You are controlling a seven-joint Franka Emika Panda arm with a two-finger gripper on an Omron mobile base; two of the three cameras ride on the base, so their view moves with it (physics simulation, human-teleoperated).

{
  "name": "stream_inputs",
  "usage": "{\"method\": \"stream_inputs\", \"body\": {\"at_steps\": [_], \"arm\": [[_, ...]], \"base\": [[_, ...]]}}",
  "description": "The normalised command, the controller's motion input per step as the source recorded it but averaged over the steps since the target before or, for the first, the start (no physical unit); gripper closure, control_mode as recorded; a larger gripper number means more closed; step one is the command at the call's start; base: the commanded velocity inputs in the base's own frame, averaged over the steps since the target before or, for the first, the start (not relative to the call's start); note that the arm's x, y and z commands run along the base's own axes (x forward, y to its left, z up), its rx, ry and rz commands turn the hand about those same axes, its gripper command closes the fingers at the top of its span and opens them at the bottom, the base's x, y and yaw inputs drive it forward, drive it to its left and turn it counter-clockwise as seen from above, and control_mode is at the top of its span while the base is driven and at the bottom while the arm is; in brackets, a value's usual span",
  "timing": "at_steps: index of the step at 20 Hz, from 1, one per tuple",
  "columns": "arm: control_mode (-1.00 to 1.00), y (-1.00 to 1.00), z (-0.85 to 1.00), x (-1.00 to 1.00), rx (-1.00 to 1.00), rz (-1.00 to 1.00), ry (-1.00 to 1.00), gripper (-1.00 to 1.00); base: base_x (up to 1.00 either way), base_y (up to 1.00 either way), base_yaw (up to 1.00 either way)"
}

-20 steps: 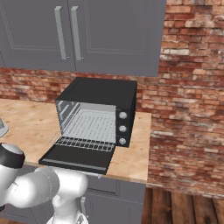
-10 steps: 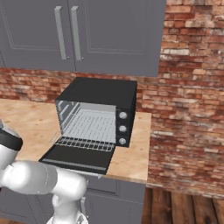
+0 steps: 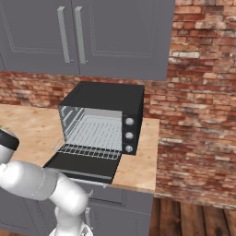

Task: Pick up the bagel from the plate, place it on the toaster oven rack, close the door, and set the timer.

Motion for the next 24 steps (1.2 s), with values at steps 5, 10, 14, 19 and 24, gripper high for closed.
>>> {"method": "stream_inputs", "body": {"at_steps": [5,10,14,19,24], "arm": [[-1.00,0.15,-0.09,0.17,-0.01,0.00,0.00,-1.00],[-1.00,0.06,-0.11,0.04,-0.01,0.00,0.00,-1.00],[-1.00,0.03,-0.05,0.04,-0.01,0.00,0.01,-1.00],[-1.00,0.00,0.00,0.00,0.00,-0.01,0.09,-1.00],[-1.00,0.04,0.00,0.00,-0.01,-0.01,0.10,-1.00]], "base": [[0.00,0.00,0.00],[0.00,0.00,0.00],[0.00,0.00,0.00],[0.00,0.00,0.00],[0.00,0.00,0.00]]}}
